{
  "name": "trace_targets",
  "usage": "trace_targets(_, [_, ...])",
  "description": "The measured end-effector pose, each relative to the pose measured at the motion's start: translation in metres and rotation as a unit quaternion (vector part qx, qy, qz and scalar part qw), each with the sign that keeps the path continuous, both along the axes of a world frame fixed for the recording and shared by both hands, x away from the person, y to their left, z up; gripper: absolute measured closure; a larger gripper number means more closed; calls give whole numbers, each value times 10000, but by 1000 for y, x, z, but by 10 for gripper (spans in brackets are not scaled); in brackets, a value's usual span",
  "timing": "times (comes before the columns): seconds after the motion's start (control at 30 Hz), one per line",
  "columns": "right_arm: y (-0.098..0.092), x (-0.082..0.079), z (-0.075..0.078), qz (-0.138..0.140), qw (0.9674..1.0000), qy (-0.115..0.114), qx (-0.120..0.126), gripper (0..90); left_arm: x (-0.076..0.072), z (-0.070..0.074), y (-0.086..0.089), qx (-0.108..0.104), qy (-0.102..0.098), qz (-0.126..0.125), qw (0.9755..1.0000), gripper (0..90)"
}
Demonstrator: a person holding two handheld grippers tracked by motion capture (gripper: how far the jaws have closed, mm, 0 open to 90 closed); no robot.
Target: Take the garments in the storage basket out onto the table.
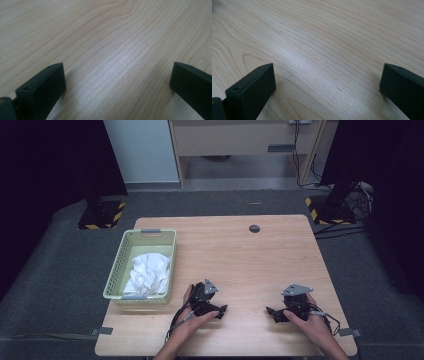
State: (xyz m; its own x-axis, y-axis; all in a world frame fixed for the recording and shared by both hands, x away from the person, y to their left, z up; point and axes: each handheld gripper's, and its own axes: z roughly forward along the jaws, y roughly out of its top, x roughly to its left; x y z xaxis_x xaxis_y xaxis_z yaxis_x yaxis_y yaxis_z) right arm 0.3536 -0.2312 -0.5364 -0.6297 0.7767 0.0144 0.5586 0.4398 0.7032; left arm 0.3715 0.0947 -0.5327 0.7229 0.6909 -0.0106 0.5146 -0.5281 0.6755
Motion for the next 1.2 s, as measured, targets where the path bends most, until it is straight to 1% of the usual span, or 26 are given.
trace_targets(0.2, [0, 0, 0, 22, 10000, -3, -4, 4, -1, 1, -2, 28, 38, -93, 9999, 5])
trace_targets(0.4, [0, 0, 0, 19, 10000, 1, -2, 4, -3, 3, -4, 32, 68, -212, 9997, 37])
trace_targets(0.5, [0, 0, 0, 21, 10000, 0, -3, 4, -3, 4, -3, 28, 79, -210, 9997, 43])
trace_targets(0.63, [0, 0, 0, 18, 10000, 3, -1, 4, -3, 10, -2, -84, -12, -158, 9998, 47])
trace_targets(0.67, [0, 0, 0, 19, 10000, 3, -2, 4, -3, 11, -2, -129, -22, -118, 9998, 48])
trace_targets(0.73, [0, 0, 0, 11, 10000, -1, 3, 4, -3, 13, -1, -160, -17, -116, 9998, 49])
trace_targets(0.8, [0, 0, 0, -10, 10000, 1, -7, 4, -4, 16, -1, -133, 5, -150, 9998, 50])
trace_targets(0.83, [0, -1, 0, -36, 10000, 1, 0, 4, -5, 18, 0, -116, 14, -182, 9998, 51])
trace_targets(0.9, [0, -1, 0, -80, 10000, -9, -1, 4, -6, 25, 0, -154, 48, -166, 9997, 55])
trace_targets(1.03, [1, -3, 0, -182, 9998, -12, -4, 4, -7, 42, 0, -273, 47, -137, 9995, 60])
trace_targets(1.07, [1, -4, 0, -205, 9998, -9, -6, 4, -7, 46, 0, -275, 63, -132, 9995, 61])
trace_targets(1.17, [2, -5, 0, -277, 9996, -4, -10, 4, -6, 58, -4, -84, 55, -236, 9997, 62])
trace_targets(1.2, [2, -5, 0, -287, 9996, -7, -8, 4, -5, 62, -5, 60, 1, -326, 9995, 62])
